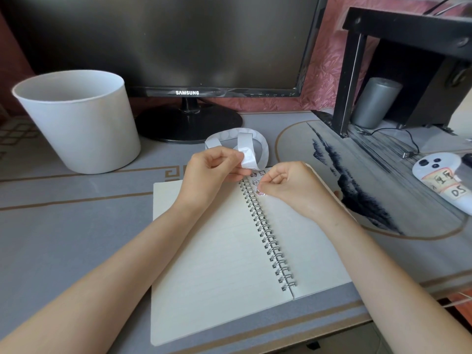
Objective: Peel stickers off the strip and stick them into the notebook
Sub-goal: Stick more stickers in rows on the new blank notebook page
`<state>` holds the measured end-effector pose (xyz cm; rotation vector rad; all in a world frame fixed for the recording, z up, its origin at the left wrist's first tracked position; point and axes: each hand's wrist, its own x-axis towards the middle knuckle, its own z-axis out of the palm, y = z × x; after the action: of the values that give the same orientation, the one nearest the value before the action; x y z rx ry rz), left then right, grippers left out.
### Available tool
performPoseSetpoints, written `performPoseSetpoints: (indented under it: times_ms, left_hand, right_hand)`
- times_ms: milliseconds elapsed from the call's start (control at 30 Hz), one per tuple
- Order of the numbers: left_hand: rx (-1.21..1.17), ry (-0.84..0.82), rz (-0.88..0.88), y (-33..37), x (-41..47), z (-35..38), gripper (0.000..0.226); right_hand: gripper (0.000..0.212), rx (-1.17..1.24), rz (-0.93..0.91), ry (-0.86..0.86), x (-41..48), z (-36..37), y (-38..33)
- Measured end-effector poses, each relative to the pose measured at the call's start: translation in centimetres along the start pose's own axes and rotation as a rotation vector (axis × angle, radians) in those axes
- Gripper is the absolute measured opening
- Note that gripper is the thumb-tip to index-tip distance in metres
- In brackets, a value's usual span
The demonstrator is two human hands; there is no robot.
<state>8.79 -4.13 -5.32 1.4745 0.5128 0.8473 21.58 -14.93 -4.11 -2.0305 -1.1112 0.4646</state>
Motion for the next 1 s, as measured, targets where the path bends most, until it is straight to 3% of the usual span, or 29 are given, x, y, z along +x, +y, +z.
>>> performPoseSetpoints:
  times_ms: [333,467,733,900,1000]
  left_hand:
    - [0.009,-0.004,-0.002,-0.1,0.0,0.0,0.012]
    - [0.012,-0.005,-0.004,-0.1,0.0,0.0,0.013]
    - [0.007,-0.004,-0.007,-0.1,0.0,0.0,0.013]
    - [0.007,-0.004,-0.008,0.0,0.0,0.0,0.014]
    - [0.005,-0.001,-0.009,0.0,0.0,0.0,0.014]
  right_hand:
    - [0.009,0.003,-0.020,0.019,0.1,0.2,0.4]
    - [0.020,0.003,-0.018,0.015,0.4,0.0,0.7]
    - [0.015,0.054,0.000,0.040,1.0,-0.2,1.3]
    - [0.030,0.099,0.021,0.015,0.8,0.0,1.1]
    - [0.019,0.006,-0.020,0.047,0.8,0.0,1.1]
